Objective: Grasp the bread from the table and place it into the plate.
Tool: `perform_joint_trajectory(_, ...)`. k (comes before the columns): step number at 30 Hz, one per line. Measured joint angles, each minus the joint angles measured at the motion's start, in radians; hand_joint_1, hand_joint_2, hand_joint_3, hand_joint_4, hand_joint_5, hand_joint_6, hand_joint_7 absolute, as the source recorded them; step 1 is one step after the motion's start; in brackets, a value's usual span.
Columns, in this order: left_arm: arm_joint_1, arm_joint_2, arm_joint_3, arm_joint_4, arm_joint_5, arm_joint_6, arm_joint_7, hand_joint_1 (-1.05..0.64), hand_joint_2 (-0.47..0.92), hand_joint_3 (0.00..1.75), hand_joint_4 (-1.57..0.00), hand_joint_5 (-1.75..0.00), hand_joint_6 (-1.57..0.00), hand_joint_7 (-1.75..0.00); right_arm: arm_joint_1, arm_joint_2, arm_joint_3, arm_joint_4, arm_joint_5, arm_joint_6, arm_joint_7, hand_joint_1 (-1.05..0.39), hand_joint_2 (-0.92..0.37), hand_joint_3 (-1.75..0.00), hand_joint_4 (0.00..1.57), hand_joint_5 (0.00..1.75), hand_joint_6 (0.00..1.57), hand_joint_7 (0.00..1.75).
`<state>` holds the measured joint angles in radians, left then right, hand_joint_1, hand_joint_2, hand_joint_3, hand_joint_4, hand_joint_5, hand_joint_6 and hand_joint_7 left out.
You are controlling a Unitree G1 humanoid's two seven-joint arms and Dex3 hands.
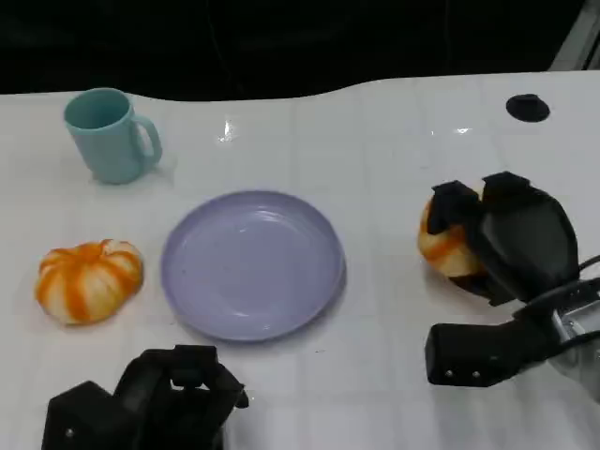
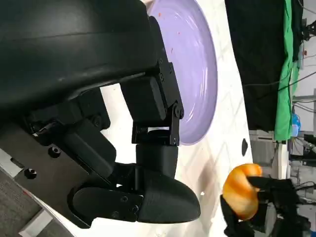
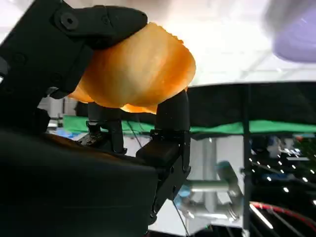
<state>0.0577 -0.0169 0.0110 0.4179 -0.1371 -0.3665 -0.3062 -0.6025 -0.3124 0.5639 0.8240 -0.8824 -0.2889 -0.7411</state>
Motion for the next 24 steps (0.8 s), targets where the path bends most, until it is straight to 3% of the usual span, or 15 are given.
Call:
perform_joint_trajectory(8, 0.000, 0.000, 0.000, 0.000, 0.001, 0.000, 0.000, -1.05, 0.53, 0.71, -1.57, -1.23, -1.39, -0.87, -0.002, 0.032, -0.001, -0.087, 0.003, -0.027, 0.030, -0.23, -0.31, -1.29, 0.98, 1.75, 0.70, 1.72)
perform_joint_trajectory(10, 0.000, -0.001, -0.001, 0.000, 0.001, 0.000, 0.000, -1.05, 0.53, 0.71, -1.57, -1.23, -1.39, -0.87, -0.010, 0.049, 0.000, -0.090, 0.002, -0.034, 0.032, -0.21, -0.37, -1.19, 0.98, 1.75, 0.76, 1.59)
perform_joint_trajectory(17, -0.001, -0.001, 0.000, 0.003, 0.001, 0.000, 0.000, -1.05, 0.53, 0.71, -1.57, -1.22, -1.38, -0.86, -0.069, 0.139, 0.013, -0.077, 0.001, -0.074, 0.068, -0.17, -0.28, -1.20, 0.97, 1.75, 0.74, 1.73)
perform_joint_trajectory(21, -0.001, -0.002, -0.002, 0.002, 0.001, -0.001, 0.000, -1.05, 0.53, 0.70, -1.57, -1.22, -1.39, -0.86, -0.112, 0.210, 0.041, -0.032, -0.004, -0.077, 0.088, -0.17, -0.29, -1.09, 0.98, 1.75, 0.79, 1.61)
perform_joint_trajectory(24, -0.001, -0.002, -0.002, 0.002, 0.002, -0.001, 0.000, -1.05, 0.54, 0.70, -1.57, -1.22, -1.39, -0.86, -0.136, 0.261, 0.060, 0.032, -0.008, -0.089, 0.081, -0.22, -0.41, -0.93, 0.97, 1.75, 0.75, 1.69)
